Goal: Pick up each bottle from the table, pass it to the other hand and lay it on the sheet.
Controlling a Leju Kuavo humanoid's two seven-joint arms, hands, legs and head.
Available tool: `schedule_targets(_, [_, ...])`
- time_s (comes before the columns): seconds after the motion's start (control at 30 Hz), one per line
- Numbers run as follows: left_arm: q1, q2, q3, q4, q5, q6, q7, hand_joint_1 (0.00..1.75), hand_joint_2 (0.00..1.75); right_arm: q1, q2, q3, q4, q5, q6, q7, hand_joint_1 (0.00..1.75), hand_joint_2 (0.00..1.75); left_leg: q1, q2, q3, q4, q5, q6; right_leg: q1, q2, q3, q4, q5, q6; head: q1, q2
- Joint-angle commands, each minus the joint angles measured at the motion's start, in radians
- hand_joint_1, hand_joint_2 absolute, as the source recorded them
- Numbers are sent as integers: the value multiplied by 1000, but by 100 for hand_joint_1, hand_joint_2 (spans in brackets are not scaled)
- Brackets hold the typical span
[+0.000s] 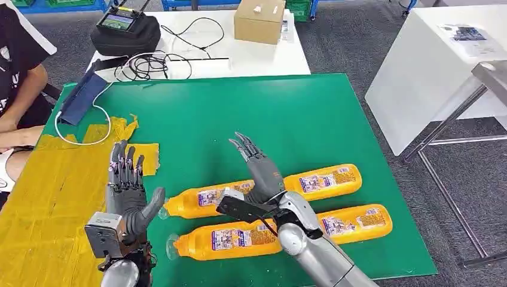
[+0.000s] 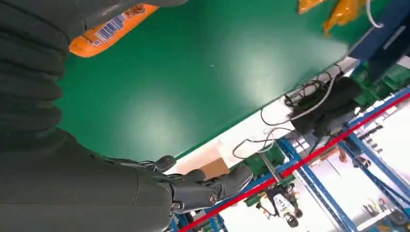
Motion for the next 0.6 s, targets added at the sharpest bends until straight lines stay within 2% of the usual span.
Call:
schedule_targets(0.03, [-72, -4, -14, 94, 4, -19, -3, 0, 175, -160, -5, 127, 313, 41, 81, 0, 0, 175, -1, 1, 7, -3, 0, 2, 1, -3, 7, -3, 0, -3, 0, 0])
schedule_targets(0.23, [-100, -9, -33, 125, 12, -30, 1, 0, 175, -212, 31, 185, 434, 53, 128, -32, 0, 175, -1, 1, 5, -3, 0, 2, 0, -3, 5, -2, 0, -3, 0, 0])
schedule_targets(0.33, [-124, -9, -56, 156, 33, -49, -10, 0, 175, -230, 29, 217, 469, -10, 192, -113, 0, 175, -1, 0, 4, -2, 1, 1, 0, -3, 4, -1, 0, -2, 0, 0])
schedule_targets(0.53, [-127, -13, -61, 161, 32, -49, -9, 0, 175, -230, 28, 218, 472, -12, 194, -115, 0, 175, -1, 0, 6, -3, 0, 2, 0, -4, 6, -2, -1, -2, 0, 0])
schedule_targets(0.6, [-127, -13, -61, 161, 32, -49, -9, 0, 175, -230, 28, 218, 472, -12, 194, -115, 0, 175, -1, 0, 3, -1, 1, 1, 0, -2, 3, -1, 0, -1, 0, 0])
